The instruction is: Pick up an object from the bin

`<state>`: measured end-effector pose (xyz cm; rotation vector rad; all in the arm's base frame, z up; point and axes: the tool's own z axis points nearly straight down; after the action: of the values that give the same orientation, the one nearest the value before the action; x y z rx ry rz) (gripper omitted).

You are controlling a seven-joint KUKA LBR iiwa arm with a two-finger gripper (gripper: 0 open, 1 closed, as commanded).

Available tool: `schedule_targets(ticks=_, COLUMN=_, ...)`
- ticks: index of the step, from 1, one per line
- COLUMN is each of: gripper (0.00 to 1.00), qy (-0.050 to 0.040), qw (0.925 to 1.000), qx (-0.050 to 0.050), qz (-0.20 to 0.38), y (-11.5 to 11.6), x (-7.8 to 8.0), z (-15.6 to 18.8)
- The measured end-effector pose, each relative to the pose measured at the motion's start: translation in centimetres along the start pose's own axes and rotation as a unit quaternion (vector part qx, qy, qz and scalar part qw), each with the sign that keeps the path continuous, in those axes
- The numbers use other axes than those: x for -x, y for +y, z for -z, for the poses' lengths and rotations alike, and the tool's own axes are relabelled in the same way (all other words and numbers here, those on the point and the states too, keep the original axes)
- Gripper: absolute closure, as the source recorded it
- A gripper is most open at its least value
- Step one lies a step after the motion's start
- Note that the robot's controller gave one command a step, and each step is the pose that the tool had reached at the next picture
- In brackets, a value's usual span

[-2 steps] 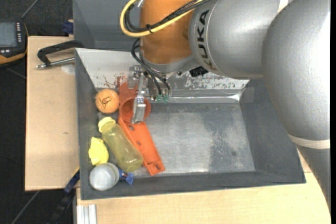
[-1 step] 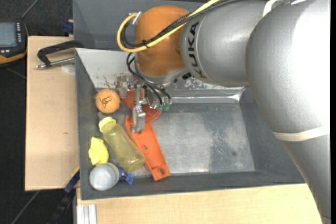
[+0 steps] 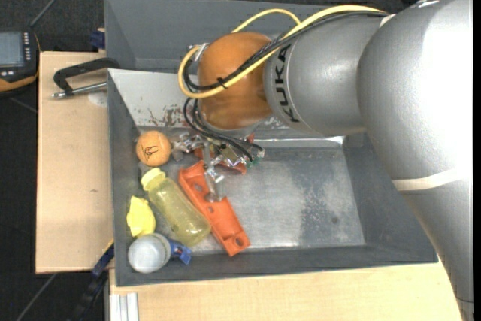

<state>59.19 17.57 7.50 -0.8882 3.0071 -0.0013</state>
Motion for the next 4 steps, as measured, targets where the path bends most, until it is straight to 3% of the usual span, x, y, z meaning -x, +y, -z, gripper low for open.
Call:
schedule_targets(ticks=1, gripper=0.0, qy=-0.0038, qw=0.9973, qx=0.001, qz=0.073, y=-0.3, x=-3.0, z=-0.2)
schedule_targets(ticks=2, gripper=0.0, qy=-0.0038, qw=1.0, qx=0.0, qz=-0.001, y=0.0, x=0.2, z=0.2)
schedule_targets(ticks=3, gripper=1.0, qy=-0.0115, qw=0.9711, qx=-0.003, qz=0.238, y=0.1, x=-8.8, z=0.0)
schedule_targets(ticks=4, gripper=1.0, qy=-0.0115, qw=0.9712, qx=-0.003, qz=0.238, y=0.1, x=-8.8, z=0.0)
